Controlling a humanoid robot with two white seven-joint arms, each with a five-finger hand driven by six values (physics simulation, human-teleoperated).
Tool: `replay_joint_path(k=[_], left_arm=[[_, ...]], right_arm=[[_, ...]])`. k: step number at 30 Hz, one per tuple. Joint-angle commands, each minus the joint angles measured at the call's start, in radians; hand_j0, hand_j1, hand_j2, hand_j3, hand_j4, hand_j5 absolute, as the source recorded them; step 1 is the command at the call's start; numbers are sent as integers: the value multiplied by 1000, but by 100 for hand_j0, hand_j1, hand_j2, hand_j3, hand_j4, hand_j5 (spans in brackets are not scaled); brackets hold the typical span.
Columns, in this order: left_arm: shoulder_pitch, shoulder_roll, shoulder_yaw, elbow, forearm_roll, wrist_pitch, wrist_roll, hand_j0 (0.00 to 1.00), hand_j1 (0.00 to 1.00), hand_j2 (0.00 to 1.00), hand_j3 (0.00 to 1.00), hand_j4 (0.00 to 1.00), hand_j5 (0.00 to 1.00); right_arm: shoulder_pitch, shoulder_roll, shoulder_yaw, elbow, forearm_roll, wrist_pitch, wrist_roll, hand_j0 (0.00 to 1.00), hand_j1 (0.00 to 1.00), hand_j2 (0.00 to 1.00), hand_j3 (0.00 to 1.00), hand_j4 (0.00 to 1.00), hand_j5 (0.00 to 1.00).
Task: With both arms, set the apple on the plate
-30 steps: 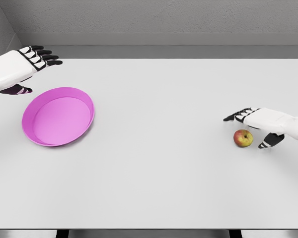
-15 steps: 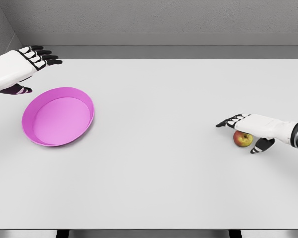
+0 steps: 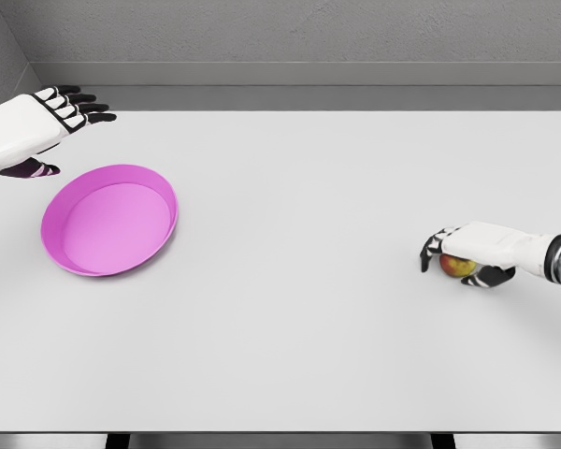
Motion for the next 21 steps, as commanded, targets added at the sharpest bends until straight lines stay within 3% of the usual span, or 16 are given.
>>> replay_joint_path(k=[1, 21], left_arm=[[0, 1, 1, -1, 6, 0, 1, 100, 100, 100, 100, 100, 100], [0, 1, 4, 0, 6, 0, 1, 100, 100, 100, 100, 100, 100]], right_arm=[[0, -1, 1, -2, -13, -3, 8, 44, 44, 44, 44, 44, 44], [-41, -5, -8, -41, -13, -3, 8, 43, 43, 43, 43, 43, 43]])
